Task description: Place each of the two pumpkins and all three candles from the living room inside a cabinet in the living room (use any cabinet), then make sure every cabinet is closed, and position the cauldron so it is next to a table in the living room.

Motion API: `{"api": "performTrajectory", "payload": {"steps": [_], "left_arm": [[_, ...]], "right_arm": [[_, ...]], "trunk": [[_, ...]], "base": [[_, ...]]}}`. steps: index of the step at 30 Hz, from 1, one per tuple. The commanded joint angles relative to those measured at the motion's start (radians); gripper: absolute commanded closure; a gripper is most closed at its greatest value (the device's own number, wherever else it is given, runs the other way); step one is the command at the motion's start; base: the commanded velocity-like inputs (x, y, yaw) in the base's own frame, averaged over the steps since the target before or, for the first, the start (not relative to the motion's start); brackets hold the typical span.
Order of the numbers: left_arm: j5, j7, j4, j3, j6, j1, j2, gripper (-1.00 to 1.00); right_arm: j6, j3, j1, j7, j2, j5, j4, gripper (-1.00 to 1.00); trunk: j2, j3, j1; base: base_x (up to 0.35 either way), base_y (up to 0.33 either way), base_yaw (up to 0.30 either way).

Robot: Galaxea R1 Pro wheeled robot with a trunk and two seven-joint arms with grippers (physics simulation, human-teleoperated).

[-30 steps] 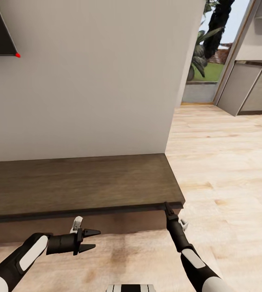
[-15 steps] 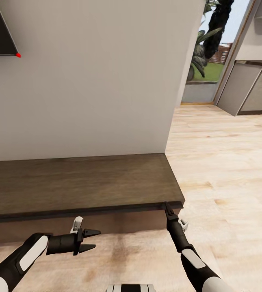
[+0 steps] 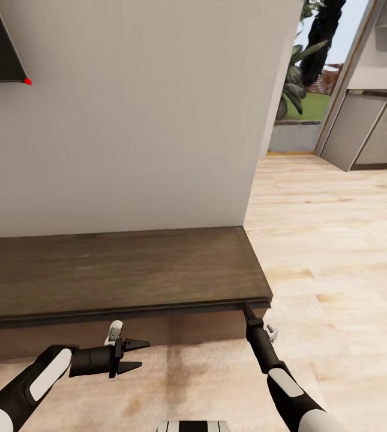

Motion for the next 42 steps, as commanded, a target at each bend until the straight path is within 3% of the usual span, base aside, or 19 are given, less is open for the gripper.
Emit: {"api": "performTrajectory", "payload": {"steps": [1, 42], "left_arm": [[0.003, -0.003, 0.001, -0.003, 0.003, -0.001, 0.001, -1.00], [0.003, -0.003, 0.001, -0.005, 0.003, -0.001, -0.003, -1.00]], "right_arm": [[0.002, 0.003, -0.001, 0.012, 0.001, -0.004, -0.002, 1.00], [0.003, 0.003, -0.001, 0.012, 0.000, -0.002, -0.002, 1.00]], "trunk": [[0.000, -0.001, -0.001], [0.000, -0.001, -0.001]], "base": [[-0.154, 0.000, 0.000], [-0.057, 0.000, 0.000]]}}
